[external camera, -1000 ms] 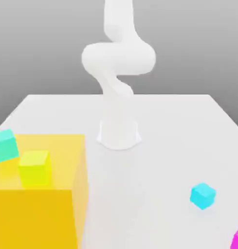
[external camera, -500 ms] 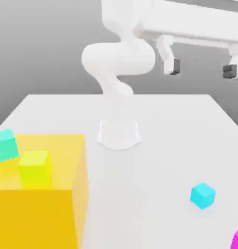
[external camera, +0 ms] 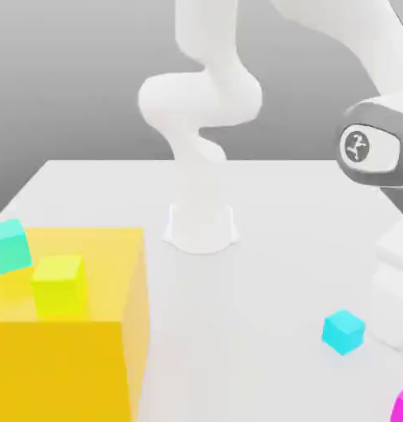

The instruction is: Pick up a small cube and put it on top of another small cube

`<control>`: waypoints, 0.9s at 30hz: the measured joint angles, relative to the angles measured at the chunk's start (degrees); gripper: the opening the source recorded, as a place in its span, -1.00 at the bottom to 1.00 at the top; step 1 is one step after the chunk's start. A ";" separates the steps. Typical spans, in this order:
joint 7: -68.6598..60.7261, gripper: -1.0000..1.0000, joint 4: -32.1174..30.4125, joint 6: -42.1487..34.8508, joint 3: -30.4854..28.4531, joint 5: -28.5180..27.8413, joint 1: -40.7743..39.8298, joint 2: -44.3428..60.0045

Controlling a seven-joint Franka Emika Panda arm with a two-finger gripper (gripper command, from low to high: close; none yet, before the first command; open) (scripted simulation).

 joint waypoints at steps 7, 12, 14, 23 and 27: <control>1.70 -1.00 2.77 7.31 -2.45 -3.52 4.06 13.44; 1.64 -1.00 2.77 7.32 -2.43 -3.44 4.04 13.44; 1.67 -1.00 2.71 7.14 -2.27 -3.46 3.92 13.21; 3.91 -1.00 -5.85 2.53 3.68 8.74 0.11 -2.05; 8.85 -1.00 -11.42 3.25 5.19 14.84 -0.15 -8.31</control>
